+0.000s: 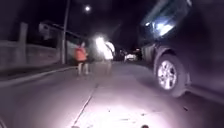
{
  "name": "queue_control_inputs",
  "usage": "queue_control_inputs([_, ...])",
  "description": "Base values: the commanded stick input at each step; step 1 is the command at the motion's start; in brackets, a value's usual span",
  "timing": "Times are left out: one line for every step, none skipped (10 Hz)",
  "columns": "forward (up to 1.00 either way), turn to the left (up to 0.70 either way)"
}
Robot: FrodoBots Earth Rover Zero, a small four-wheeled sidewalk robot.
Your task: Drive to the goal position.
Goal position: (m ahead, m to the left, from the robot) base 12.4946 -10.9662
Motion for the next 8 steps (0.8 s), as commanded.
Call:
queue_control_inputs([0.70, 0.00])
queue_control_inputs([0.70, 0.00])
queue_control_inputs([0.70, 0.00])
queue_control_inputs([0.70, 0.00])
queue_control_inputs([0.70, 0.00])
queue_control_inputs([0.70, 0.00])
queue_control_inputs([0.70, 0.00])
queue_control_inputs([0.70, 0.00])
